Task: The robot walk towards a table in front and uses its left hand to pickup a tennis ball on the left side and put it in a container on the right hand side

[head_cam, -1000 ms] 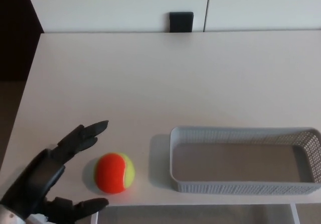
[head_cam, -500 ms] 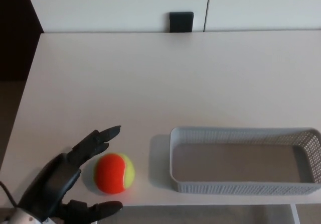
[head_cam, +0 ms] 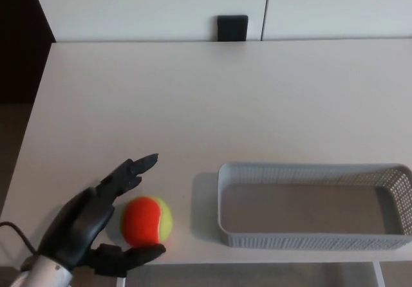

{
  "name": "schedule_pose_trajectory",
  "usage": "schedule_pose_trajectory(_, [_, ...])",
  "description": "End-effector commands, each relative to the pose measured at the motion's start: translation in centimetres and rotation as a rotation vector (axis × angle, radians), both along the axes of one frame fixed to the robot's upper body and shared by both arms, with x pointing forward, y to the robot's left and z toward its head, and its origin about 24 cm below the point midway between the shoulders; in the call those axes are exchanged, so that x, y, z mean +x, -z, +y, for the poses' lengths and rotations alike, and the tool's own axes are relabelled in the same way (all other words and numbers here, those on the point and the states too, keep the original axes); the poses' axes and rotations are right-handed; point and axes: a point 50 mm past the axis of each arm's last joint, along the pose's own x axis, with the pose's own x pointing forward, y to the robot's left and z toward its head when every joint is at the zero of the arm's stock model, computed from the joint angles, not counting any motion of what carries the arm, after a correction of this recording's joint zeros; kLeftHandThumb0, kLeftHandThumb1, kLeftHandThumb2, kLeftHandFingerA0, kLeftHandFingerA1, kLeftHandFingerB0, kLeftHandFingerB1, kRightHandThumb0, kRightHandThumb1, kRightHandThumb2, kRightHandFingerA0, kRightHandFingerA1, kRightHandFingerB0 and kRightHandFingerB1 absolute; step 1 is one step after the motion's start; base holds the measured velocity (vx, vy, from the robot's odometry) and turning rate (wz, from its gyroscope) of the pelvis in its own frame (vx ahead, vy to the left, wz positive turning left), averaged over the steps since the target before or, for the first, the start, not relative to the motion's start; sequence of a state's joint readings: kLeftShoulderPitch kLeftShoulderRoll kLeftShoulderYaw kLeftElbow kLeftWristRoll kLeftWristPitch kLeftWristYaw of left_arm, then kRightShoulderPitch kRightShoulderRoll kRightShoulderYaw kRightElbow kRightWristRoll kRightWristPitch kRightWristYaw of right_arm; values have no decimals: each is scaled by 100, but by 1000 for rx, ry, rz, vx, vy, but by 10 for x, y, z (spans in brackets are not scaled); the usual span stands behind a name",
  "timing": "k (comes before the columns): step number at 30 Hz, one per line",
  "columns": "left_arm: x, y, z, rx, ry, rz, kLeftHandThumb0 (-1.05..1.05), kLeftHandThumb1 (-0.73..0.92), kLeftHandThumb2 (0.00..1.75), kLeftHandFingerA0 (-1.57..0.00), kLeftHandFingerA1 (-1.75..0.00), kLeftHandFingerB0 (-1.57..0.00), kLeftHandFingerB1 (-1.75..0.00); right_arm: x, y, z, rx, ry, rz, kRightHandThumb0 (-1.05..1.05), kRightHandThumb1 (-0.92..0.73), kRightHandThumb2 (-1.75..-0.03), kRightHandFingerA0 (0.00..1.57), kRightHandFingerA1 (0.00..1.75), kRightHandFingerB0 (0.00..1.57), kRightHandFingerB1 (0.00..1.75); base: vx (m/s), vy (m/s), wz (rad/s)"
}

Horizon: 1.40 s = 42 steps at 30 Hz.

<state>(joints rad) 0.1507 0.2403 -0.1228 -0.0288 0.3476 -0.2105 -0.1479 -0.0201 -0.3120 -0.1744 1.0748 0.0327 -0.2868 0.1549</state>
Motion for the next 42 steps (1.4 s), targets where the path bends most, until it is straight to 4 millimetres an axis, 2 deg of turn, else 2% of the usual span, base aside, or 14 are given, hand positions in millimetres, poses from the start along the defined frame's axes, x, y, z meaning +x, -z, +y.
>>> schedule_pose_trajectory(1, [14, 8, -4, 151, -19, 26, -55, 52, 56, -43, -40, -13, -26, 3, -3, -3, -5, 13, -9, -56, -36, -77, 93, 68, 52, 53, 0, 0, 0])
schedule_pose_trajectory(2, [17, 10, -7, 185, -17, 24, -37, 40, 89, -64, -68, -1, -43, 5, -3, -2, -4, 13, -9, -54, -35, -78, 94, 69, 51, 53, 0, 0, 0])
schedule_pose_trajectory(4, [21, 13, -13, 254, -4, 23, -41, 69, 61, -104, -63, -23, -29, 6, -3, 0, -4, 10, -10, -56, -37, -78, 94, 69, 52, 52, 0, 0, 0])
schedule_pose_trajectory(5, [22, 13, -14, 273, 1, 23, -41, 69, 61, -104, -63, -23, -29, 6, -3, 0, -5, 9, -11, -56, -37, -78, 94, 69, 52, 52, 0, 0, 0])
schedule_pose_trajectory(6, [26, 16, -21, 336, 19, 51, -35, 81, 64, -119, -91, -39, -32, 7, -3, 0, 7, 16, -22, -54, -35, -77, 90, 68, 54, 53, 0, 0, 0])
schedule_pose_trajectory(12, [31, 23, -30, 429, 73, 144, -28, 77, 79, -102, -139, -92, -56, 15, -7, -1, 0, 15, -33, -55, -36, -78, 88, 67, 55, 54, 0, 0, 0])
schedule_pose_trajectory(18, [27, 30, -26, 397, 62, 188, -28, 73, 95, -93, -146, -84, -95, 17, -8, -1, 4, 9, -39, -60, -37, -76, 88, 63, 57, 52, 0, 0, 0])
schedule_pose_trajectory(19, [28, 27, -25, 380, 52, 185, -28, 73, 95, -94, -142, -81, -101, 19, -10, -2, 3, 7, -44, -50, -43, -54, 98, 60, 64, 42, 0, 0, 0])
schedule_pose_trajectory(25, [29, 13, -22, 241, -9, 159, -28, 76, 88, -87, -153, -75, -98, 21, -9, -2, 3, 11, -35, -56, -36, -76, 90, 65, 57, 53, 0, 0, 0])
schedule_pose_trajectory(34, [24, -61, -34, -3, 19, -167, -22, 85, 73, -93, -141, -75, -85, 22, -10, -2, -7, 12, -28, -51, -43, -54, 97, 60, 65, 42, -1, 0, 1])
schedule_pose_trajectory(35, [23, -76, -35, -28, 22, -231, -20, 85, 67, -93, -139, -76, -81, 22, -10, -2, -8, 6, -31, -62, -39, -77, 89, 64, 59, 52, 0, 0, 0])
schedule_pose_trajectory(39, [16, -121, -45, -135, 36, -371, -17, 83, 67, -91, -139, -78, -79, 24, -11, -2, -9, 10, -32, -57, -36, -77, 87, 65, 59, 54, 0, 0, 0])
schedule_pose_trajectory(40, [14, -128, -49, -154, 46, -393, -14, 82, 66, -93, -137, -78, -82, 24, -11, -2, -6, 9, -34, -52, -43, -54, 97, 61, 65, 42, 0, 0, 0])
schedule_pose_trajectory(42, [10, -138, -55, -184, 62, -426, -14, 82, 66, -93, -137, -78, -82, 23, -10, -2, -2, 8, -37, -52, -43, -54, 97, 61, 65, 42, 0, 0, 0])
